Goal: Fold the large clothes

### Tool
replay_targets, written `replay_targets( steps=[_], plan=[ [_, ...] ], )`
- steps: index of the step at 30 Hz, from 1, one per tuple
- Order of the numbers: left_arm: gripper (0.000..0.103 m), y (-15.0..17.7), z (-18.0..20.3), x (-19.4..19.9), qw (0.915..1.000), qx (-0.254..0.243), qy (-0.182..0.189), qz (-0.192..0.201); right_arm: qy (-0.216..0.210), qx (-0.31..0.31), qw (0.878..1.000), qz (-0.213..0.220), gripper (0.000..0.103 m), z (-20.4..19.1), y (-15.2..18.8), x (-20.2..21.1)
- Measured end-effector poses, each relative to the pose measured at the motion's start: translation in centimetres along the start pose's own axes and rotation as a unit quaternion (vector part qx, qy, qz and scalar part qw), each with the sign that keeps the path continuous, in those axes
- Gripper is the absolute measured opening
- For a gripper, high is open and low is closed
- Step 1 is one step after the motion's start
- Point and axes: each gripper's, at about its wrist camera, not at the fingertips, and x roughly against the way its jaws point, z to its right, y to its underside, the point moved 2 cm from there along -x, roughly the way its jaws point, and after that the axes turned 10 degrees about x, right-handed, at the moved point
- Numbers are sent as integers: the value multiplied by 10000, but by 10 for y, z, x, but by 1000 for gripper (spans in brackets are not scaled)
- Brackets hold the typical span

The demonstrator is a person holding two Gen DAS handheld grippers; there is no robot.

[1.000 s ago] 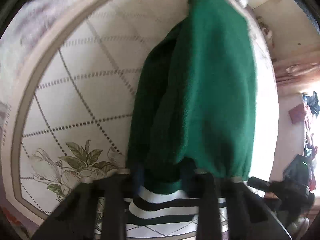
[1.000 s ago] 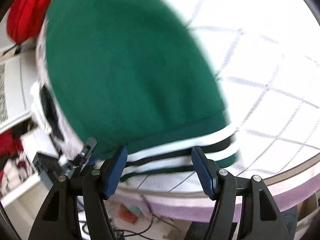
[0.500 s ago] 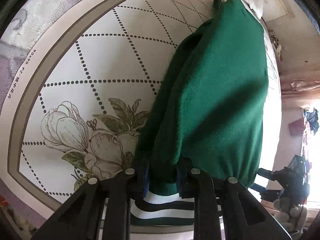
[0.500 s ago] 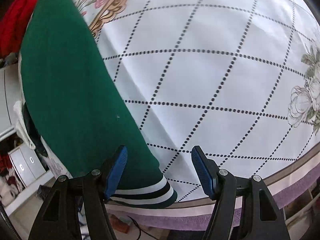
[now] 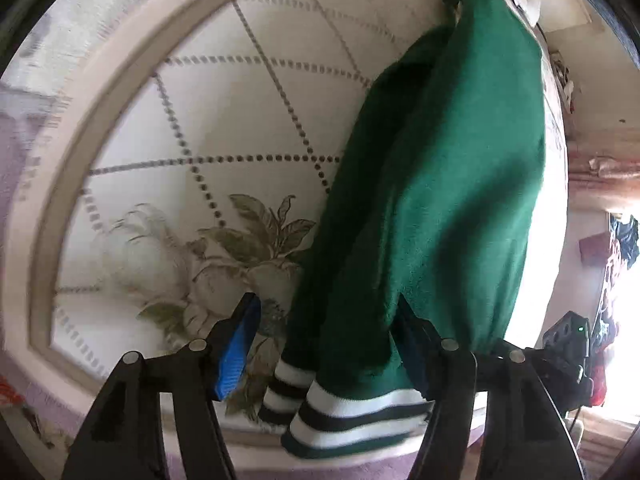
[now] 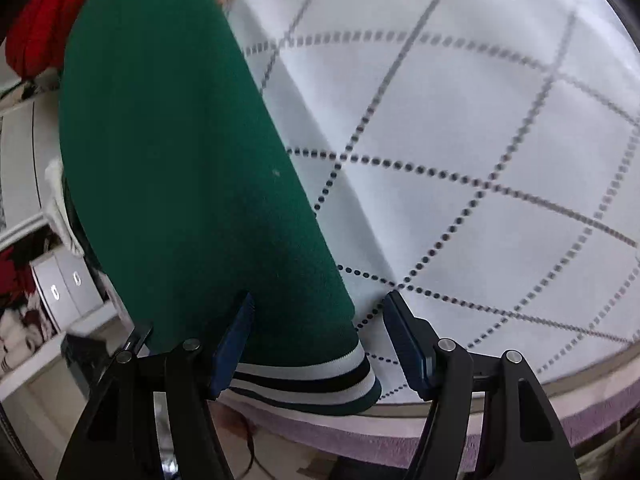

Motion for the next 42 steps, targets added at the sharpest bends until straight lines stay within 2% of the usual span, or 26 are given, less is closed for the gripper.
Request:
replay_targets(
  steps=[1,2,4,8,12,15,16,17,18,19,20,22,24,25,26,27,29,31,32,33,34,35,36,37,40,42],
  plan=[
    [72,-1,-2,-2,10000,2,64,-16,-38,46,10000,-24,72,-1,-2,-4],
    [74,-2,-1,-2,9998,-1,192,-37,-91,105,9999,-36,77,0,-4,-5],
    [76,-1,2,-5,9998,-120,168,-83,-228,271,9993,-98,80,-4,-6,-13],
    [76,-2,7,-4,9988,-302,290,-239,-551,502,9966,-364,80,-8,0,-19],
    [76,-8,25,-14,9976,-83,652,-203,-1120,289,9908,-705,80,-3,9,-39],
    [76,-9,44,-8,9969,-273,733,79,-1619,7,9848,-634,80,-10,8,-54],
    [74,-9,50,-4,9963,-423,713,219,-1771,-67,9825,-570,80,-9,7,-54],
    [69,-9,50,-2,9959,-497,670,351,-2136,-164,9757,-453,75,-9,9,-54],
    [57,-10,47,-1,9958,-485,642,443,-2421,-274,9691,-377,65,-10,13,-55],
    [36,-14,39,1,9962,-333,634,490,-2762,-504,9591,-368,47,-4,17,-58],
    [30,-16,31,-1,9968,-180,613,478,-2990,-675,9513,-334,45,2,21,-59],
    [27,-20,14,-3,9942,160,983,417,-3054,-736,9491,-236,41,4,23,-63],
    [27,-21,11,-5,9935,224,1037,409,-3034,-684,9502,-192,41,4,24,-64],
    [27,-23,12,-7,9939,189,1018,373,-2986,-610,9522,-203,42,1,23,-64],
    [31,-26,12,-11,9949,174,950,286,-2720,-370,9613,-226,49,-6,19,-64],
    [34,-28,10,-13,9950,192,953,232,-2626,-253,9643,-241,53,-21,18,-73],
    [40,-33,10,-15,9946,292,997,72,-2554,-3,9660,-408,62,-41,12,-83],
    [42,-36,5,-12,9944,517,924,-73,-2525,111,9660,-552,64,-54,6,-88],
    [43,-36,2,-8,9943,624,862,-64,-2449,182,9677,-574,59,-60,4,-89],
    [43,-34,1,-1,9941,664,861,-34,-2390,153,9694,-542,49,-67,4,-89],
    [44,-30,-1,4,9940,654,871,0,-2449,1,9681,-539,38,-64,4,-87],
    [47,-27,1,11,9949,569,829,59,-2599,-260,9638,-532,35,-60,5,-83],
    [58,-22,3,15,9964,456,705,152,-2671,-369,9616,-500,34,-61,5,-83],
    [62,-18,5,16,9970,341,647,253,-2716,-486,9602,-432,33,-59,6,-78],
    [70,-8,8,3,9977,113,637,190,-2783,-681,9575,-321,33,-50,6,-68],
    [70,-4,10,-7,9977,198,636,129,-2789,-728,9568,-385,33,-43,2,-67]
  ],
)
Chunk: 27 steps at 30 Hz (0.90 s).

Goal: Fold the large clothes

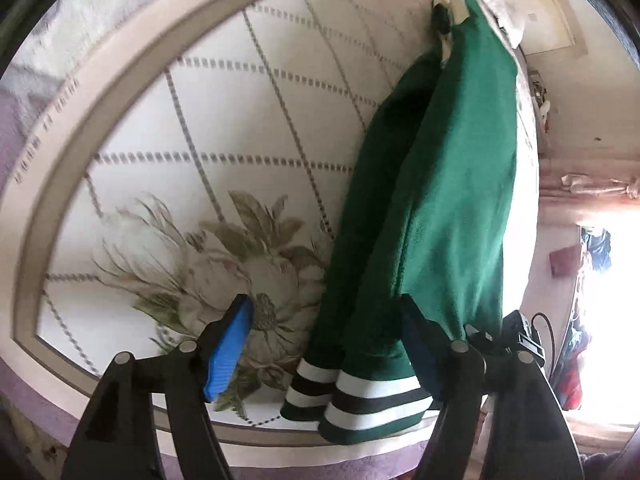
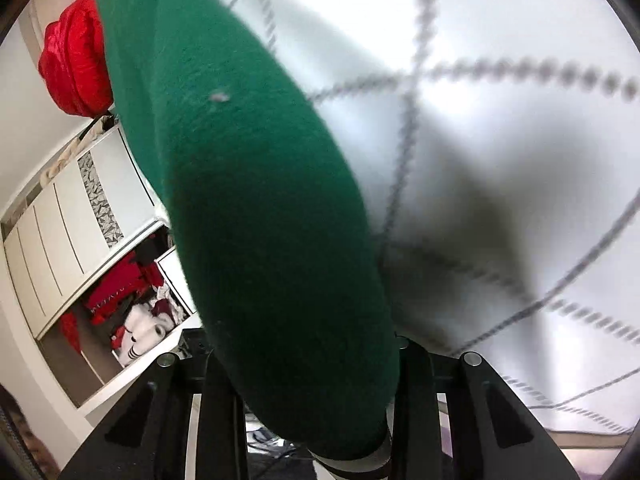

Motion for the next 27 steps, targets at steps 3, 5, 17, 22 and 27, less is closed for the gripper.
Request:
replay_targets(
  steps=[3,5,17,22,27],
  plan=[
    [70,1,3,6,9996,-1,124,242,16,-87,9997,-211,35,5,-10,7],
    [70,2,4,17,9983,-89,267,512,156,-25,9992,-356,37,1,-15,8],
    [70,3,-14,-28,9880,445,1360,-576,593,76,9960,-662,41,-26,-19,-1],
    [69,-2,-8,-24,9889,358,1362,-482,510,74,9963,-685,43,-21,-7,-10],
    [28,-6,10,-7,9918,-30,1270,-105,751,356,9955,-449,37,-51,3,-29]
  ],
)
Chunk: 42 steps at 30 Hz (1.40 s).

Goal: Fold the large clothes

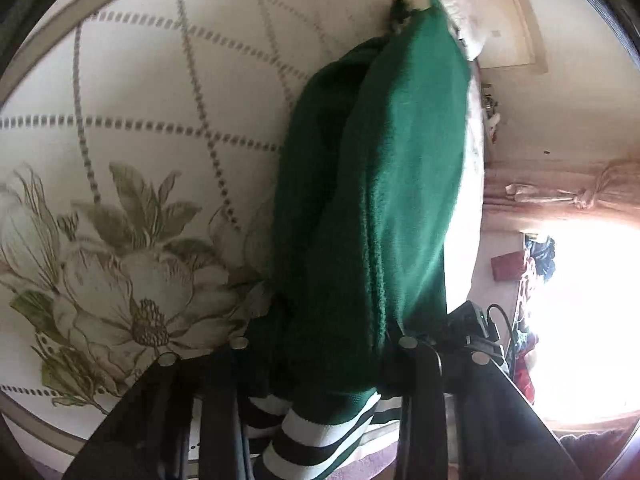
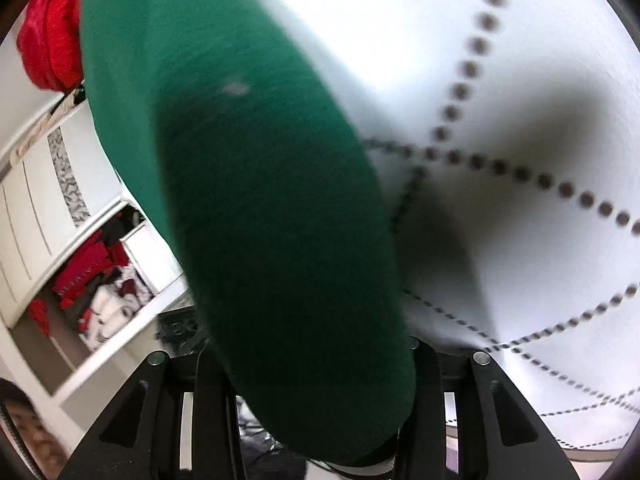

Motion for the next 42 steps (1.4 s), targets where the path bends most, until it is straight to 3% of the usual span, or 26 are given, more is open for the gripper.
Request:
replay_targets(
  steps=[6,10,15,18,22,28,30,32,33,34,35,37,39,40,42],
  plan=[
    [25,24,19,46,10000,-22,-11,-63,283,16,9995,127,29,-45,31,3],
    [24,68,43,104,9980,240,-277,-520,246,-350,9989,-205,29,-76,94,19],
    [25,83,110,178,9967,357,-406,-612,-368,-1556,9835,-849,29,-131,189,40],
    [25,58,154,189,9973,308,-341,-576,-1073,-2261,9647,-817,28,-169,201,54],
    [25,7,191,160,9986,197,-366,-331,-1424,-2419,9581,-566,29,-211,162,66],
    [25,-58,197,74,9971,245,-618,-364,-2004,-2664,9428,-30,29,-159,55,95],
    [26,-84,199,40,9949,233,-878,-430,-2181,-2872,9326,101,30,-146,24,91],
    [26,-106,196,6,9903,239,-1249,-553,-2340,-3085,9214,314,37,-110,-15,99],
    [28,-115,195,-8,9874,243,-1437,-615,-2333,-3068,9219,390,40,-109,-33,97],
    [30,-122,193,-19,9850,268,-1577,-642,-2309,-2948,9262,452,48,-107,-52,97],
    [31,-130,191,-30,9843,312,-1610,-656,-2325,-2922,9258,585,63,-104,-67,98],
    [39,-138,191,-36,9862,333,-1502,-615,-2360,-2702,9305,733,79,-99,-95,107],
    [46,-145,196,-31,9911,294,-1233,-399,-2285,-2377,9400,878,83,-84,-121,130],
    [60,-147,199,-24,9943,284,-1007,-217,-2243,-2129,9467,899,85,-84,-133,139],
    [75,-152,201,-9,9972,352,-644,151,-2121,-1526,9604,968,85,-100,-147,154]
  ],
)
